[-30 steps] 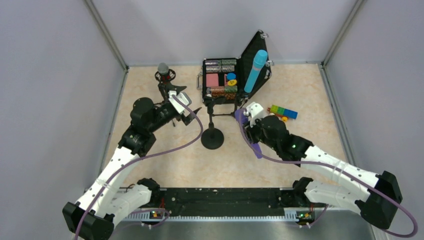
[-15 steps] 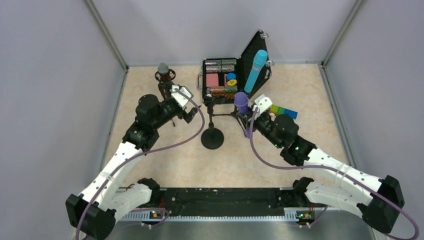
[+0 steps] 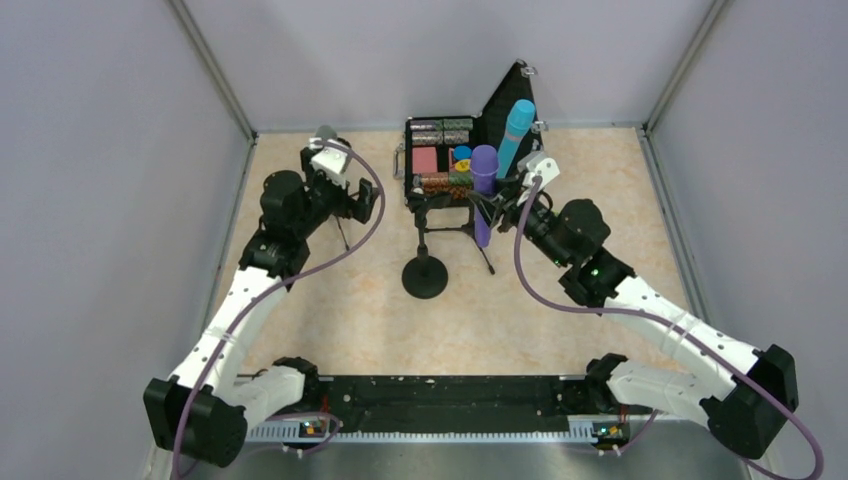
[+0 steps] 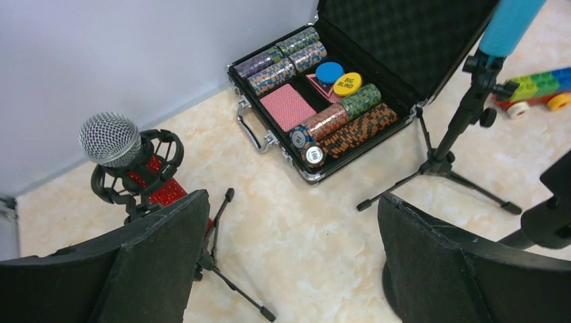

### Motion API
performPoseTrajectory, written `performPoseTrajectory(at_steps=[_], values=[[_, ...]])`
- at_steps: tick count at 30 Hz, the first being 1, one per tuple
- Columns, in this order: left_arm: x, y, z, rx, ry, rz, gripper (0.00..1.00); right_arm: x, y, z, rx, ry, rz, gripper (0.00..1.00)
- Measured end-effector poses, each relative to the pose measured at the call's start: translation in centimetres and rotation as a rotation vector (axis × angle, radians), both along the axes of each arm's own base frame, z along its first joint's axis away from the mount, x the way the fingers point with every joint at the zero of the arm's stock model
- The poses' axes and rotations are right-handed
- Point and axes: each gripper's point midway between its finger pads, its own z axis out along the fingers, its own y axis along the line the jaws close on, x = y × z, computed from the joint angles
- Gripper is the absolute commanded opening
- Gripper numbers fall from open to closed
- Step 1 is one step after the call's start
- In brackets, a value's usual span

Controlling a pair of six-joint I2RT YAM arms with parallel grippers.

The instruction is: Attach the microphones to the stand

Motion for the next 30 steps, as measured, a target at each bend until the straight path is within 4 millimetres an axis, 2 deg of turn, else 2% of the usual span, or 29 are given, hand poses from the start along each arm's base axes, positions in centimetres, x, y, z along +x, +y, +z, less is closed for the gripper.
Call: performPoseTrajectory(at_steps=[3, 8, 14, 19, 23, 30], values=[[0.4, 0.2, 0.3, -0.07, 0.029, 0.012, 0.99, 0.5, -0.1, 0.7, 0.037, 0.002, 0.01, 0.0], [0.6, -1.2, 1.5, -0.191, 0.05, -0.053, 0.97, 1.7, -0.7, 1.2, 0.091, 0.007, 0.015, 0.0], [-0.4, -4.2, 5.5, -0.294, -0.002, -0.246, 0.94, 2.9, -1.2, 2.7, 0.17, -0.028, 0.033, 0.0], [-2.4, -6.5, 8.5, -0.341, -0.075, -0.45, 0.93, 3.6, -1.0, 3.0, 0.2, -0.041, 0.049, 0.0], [-4.0, -8.0, 8.9, -0.341, -0.086, -0.596, 0.94, 3.9, -0.6, 3.2, 0.202, -0.04, 0.061, 0.0], [-5.9, -9.5, 8.3, -0.296, -0.087, -0.72, 0.94, 4.0, -0.1, 4.9, 0.216, -0.076, 0.084, 0.0]])
